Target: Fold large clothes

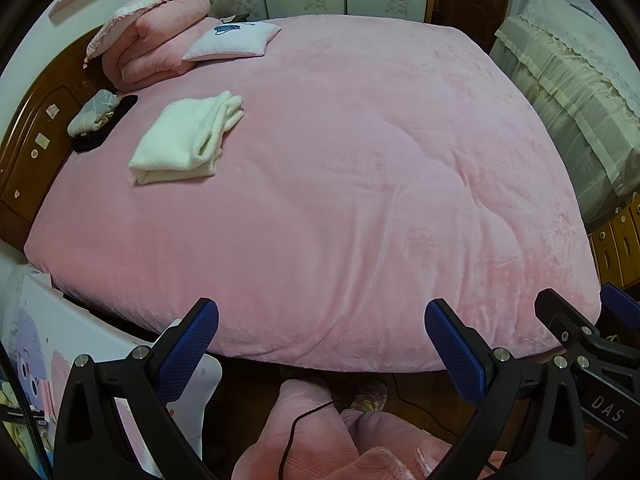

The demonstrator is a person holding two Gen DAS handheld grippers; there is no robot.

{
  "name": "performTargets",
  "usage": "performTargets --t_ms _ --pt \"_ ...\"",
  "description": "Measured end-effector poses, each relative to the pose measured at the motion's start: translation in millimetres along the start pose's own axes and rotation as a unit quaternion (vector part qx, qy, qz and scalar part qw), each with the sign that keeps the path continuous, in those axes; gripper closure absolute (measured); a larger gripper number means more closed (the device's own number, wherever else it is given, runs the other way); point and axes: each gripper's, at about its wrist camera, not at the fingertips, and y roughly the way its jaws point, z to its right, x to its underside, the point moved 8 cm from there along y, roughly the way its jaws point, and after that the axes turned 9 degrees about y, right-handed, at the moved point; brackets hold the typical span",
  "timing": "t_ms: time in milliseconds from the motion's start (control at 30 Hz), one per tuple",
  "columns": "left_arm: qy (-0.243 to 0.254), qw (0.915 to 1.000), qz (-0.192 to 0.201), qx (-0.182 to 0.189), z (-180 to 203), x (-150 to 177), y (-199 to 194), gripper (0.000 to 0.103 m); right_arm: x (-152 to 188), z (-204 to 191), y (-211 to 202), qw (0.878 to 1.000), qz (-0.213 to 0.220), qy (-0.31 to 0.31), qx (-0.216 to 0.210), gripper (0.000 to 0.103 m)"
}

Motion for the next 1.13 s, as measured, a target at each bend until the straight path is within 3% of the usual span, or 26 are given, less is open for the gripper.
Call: performTargets --t_ms 1133 --pt "0.008 0.9999 -0.012 0.000 -9.6 -18.3 19.9 0.001 -9.2 3.9 19.6 0.999 -0.021 0.022 0.020 0.000"
